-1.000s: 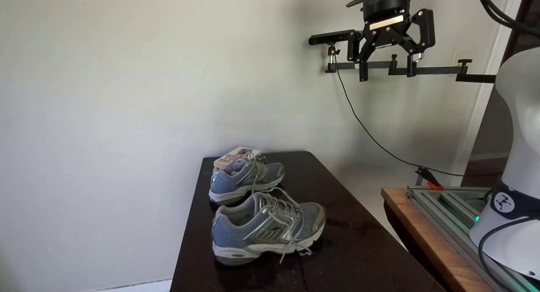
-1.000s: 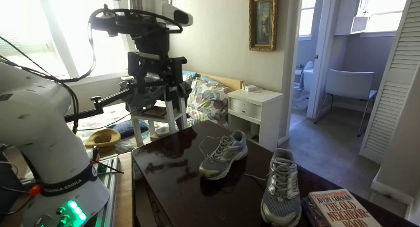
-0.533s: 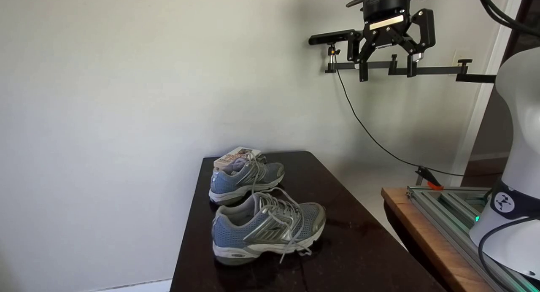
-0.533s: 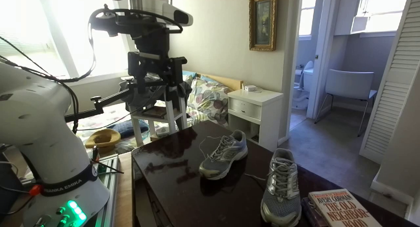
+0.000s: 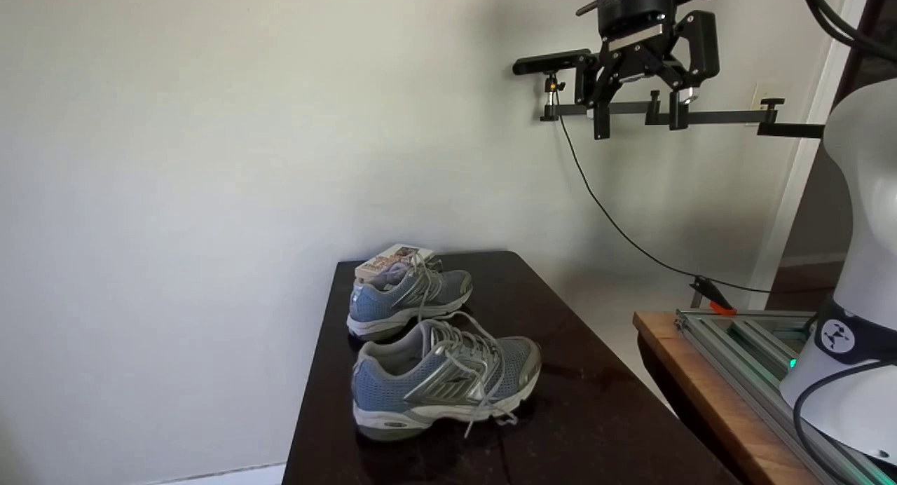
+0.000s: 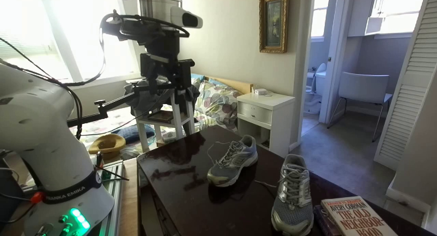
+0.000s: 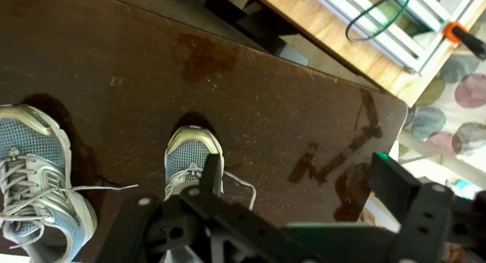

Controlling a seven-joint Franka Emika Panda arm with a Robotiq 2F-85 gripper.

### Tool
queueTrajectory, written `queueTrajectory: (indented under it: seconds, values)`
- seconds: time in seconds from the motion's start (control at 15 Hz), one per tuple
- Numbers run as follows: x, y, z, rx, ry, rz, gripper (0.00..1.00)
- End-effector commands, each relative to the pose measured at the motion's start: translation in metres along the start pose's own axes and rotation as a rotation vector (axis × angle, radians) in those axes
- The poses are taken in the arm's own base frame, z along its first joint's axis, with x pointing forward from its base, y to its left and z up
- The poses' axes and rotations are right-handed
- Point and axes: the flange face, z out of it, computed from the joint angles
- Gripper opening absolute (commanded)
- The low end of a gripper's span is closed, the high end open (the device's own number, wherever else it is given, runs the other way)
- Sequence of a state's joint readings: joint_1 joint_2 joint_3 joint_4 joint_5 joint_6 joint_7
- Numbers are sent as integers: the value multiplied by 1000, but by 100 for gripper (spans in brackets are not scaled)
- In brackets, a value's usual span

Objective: Move the left shoe to the left

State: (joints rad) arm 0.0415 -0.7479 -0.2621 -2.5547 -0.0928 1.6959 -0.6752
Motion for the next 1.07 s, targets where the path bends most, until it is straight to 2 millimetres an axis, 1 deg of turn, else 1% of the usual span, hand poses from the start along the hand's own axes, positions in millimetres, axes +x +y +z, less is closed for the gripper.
queueTrajectory:
  seconds: [0.0,0.13,0.2,0.27,0.4,0.67,0.73,0.87,1.0]
  values:
    - [65,1,21,53,57,196,100]
    - [95,8,36,60,121,298,100]
    - [106,16,45,60,145,348,100]
    - [116,25,55,57,167,400,100]
    - [128,44,78,45,213,502,100]
    - [144,70,113,32,301,700,100]
    - [132,59,103,23,268,610,100]
    - [137,68,116,17,279,658,100]
    - [140,70,118,16,279,669,100]
